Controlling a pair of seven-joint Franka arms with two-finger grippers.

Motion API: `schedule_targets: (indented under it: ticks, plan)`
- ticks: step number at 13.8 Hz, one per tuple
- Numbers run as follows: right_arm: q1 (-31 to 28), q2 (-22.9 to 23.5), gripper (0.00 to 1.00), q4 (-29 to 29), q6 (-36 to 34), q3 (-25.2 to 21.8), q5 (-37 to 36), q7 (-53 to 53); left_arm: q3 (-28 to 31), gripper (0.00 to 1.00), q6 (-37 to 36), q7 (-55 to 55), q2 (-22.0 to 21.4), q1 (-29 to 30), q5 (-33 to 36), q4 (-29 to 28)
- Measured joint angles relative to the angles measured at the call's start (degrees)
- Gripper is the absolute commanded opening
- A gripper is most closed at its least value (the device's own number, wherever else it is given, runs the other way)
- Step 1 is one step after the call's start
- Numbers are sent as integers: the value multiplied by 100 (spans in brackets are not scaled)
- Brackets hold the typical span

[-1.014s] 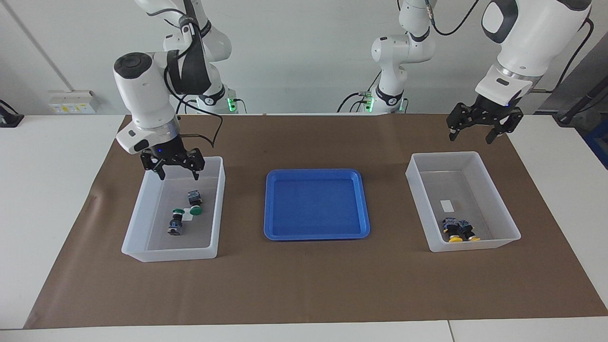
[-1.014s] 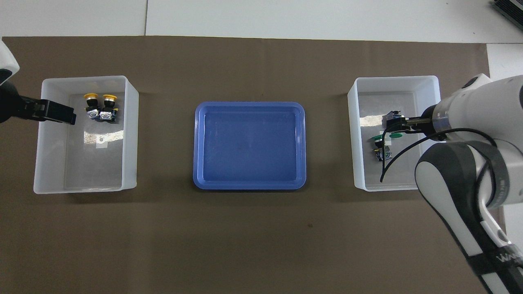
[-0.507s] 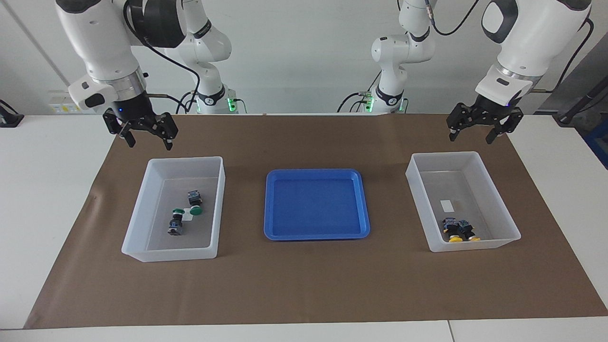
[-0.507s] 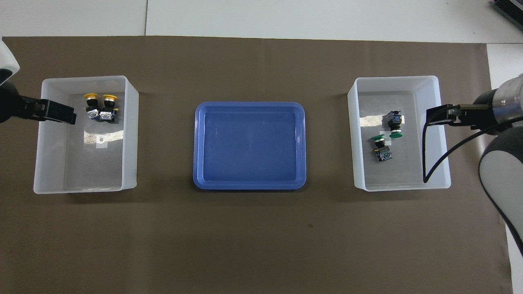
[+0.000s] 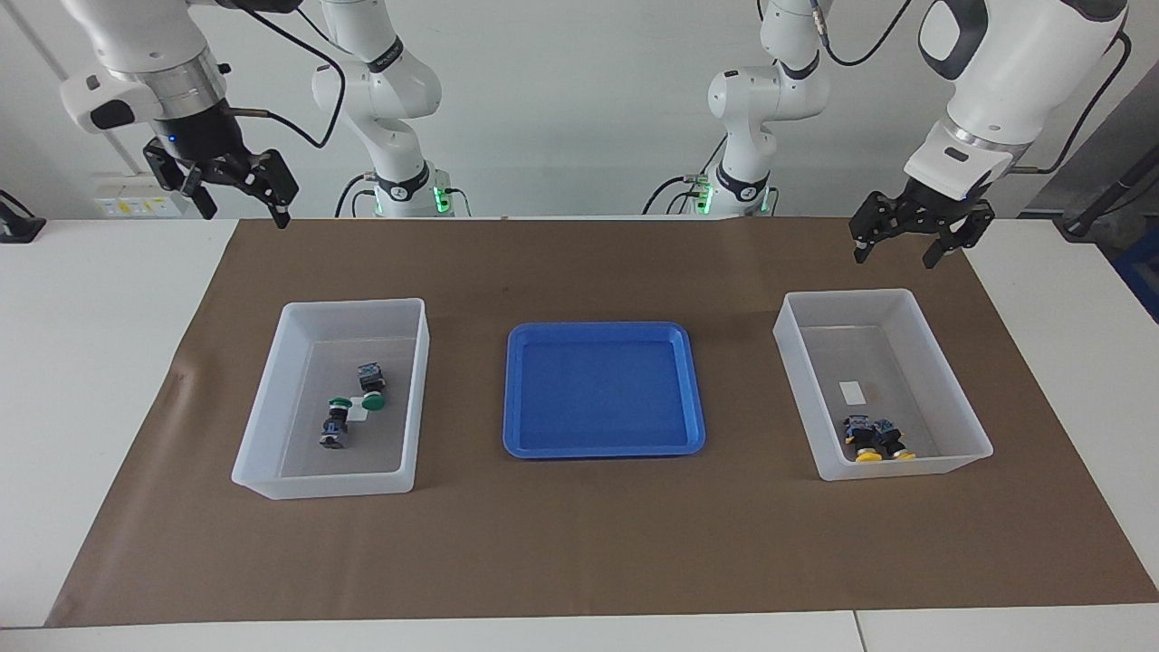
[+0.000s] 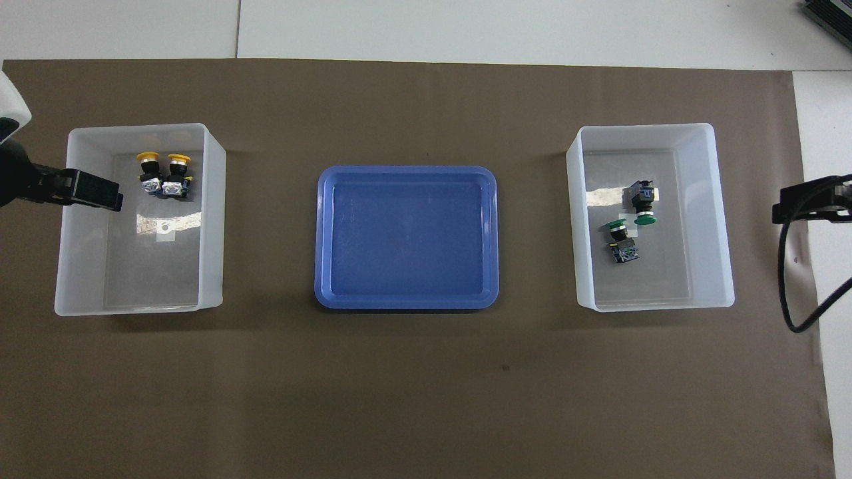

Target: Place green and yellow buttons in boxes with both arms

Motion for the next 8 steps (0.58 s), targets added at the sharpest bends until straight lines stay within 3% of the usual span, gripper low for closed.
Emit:
schedule_targets:
  ticks: [3,8]
  plan:
    - [22,0,100,-50,-18,-104,0,-113,10,100,18,0,-222,1,0,-346]
    - [122,3,100,-188,-18,-102,57,-113,25,100,154,0,-263,2,0,-382]
